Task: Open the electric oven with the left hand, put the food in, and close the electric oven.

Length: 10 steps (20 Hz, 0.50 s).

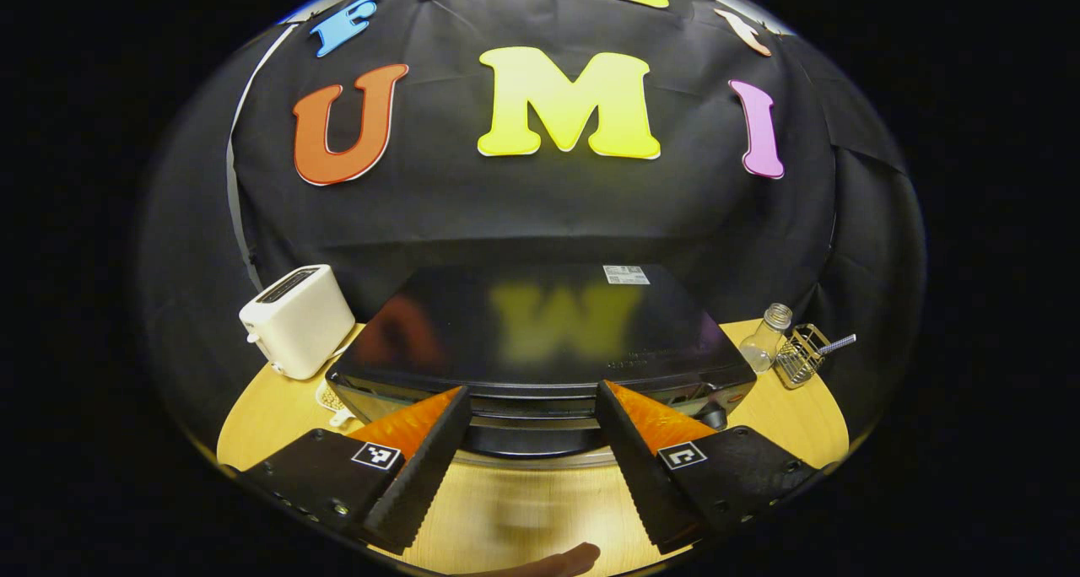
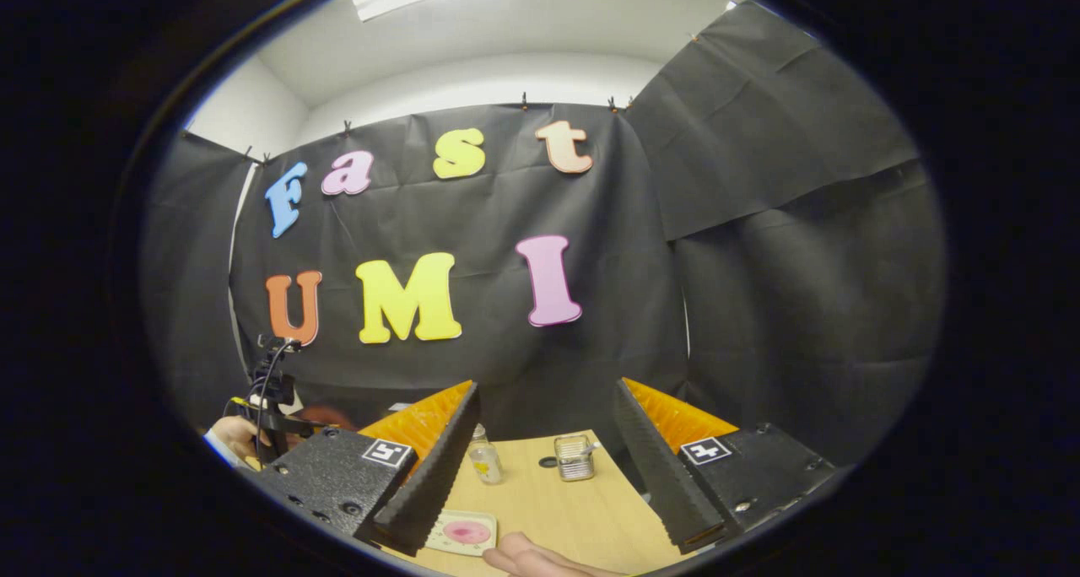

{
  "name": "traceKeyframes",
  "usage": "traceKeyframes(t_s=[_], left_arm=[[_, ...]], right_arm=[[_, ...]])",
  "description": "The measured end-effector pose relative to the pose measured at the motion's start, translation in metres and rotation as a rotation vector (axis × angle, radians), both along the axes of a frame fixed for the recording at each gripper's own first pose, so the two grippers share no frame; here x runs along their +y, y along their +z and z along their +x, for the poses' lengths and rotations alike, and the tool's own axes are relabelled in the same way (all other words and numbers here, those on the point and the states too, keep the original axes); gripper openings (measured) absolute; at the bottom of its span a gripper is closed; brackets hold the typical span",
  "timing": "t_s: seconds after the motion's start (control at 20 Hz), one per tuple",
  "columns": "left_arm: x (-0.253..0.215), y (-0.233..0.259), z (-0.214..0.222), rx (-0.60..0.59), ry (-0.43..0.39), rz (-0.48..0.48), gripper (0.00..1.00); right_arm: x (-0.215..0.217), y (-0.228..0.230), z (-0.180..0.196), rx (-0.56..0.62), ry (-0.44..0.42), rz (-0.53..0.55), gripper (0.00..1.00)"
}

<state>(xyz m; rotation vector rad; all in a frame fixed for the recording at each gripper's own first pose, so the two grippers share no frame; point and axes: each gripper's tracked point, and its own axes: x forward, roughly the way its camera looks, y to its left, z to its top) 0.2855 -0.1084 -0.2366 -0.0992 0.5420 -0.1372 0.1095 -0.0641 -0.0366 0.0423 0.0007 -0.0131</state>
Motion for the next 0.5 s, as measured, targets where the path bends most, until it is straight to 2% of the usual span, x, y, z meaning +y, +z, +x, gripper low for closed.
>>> traceKeyframes(t_s=[0.05, 0.1, 0.2, 0.25, 0.3, 0.35, 0.5], left_arm=[[0.0, 0.0, -0.005, -0.004, 0.002, -0.003, 0.95], [0.001, -0.001, -0.011, -0.003, 0.006, -0.009, 0.95], [0.002, -0.002, -0.023, -0.006, 0.01, -0.019, 0.95], [0.002, -0.003, -0.028, -0.012, 0.01, -0.021, 0.95], [0.003, -0.005, -0.034, -0.019, 0.01, -0.022, 0.95], [0.003, -0.006, -0.039, -0.025, 0.011, -0.025, 0.95], [0.004, -0.012, -0.057, -0.029, 0.014, -0.042, 0.95]], right_arm=[[0.001, -0.001, -0.002, -0.001, 0.002, 0.0, 0.96], [0.002, 0.0, -0.003, 0.001, 0.006, 0.001, 1.0], [0.005, 0.001, -0.005, 0.0, 0.009, -0.003, 1.0], [0.007, 0.001, -0.008, 0.001, 0.013, -0.009, 0.96], [0.009, 0.001, -0.009, 0.0, 0.016, -0.012, 1.0], [0.011, 0.0, -0.01, 0.001, 0.018, -0.015, 0.96], [0.017, -0.009, -0.009, 0.024, 0.025, -0.022, 0.96]])
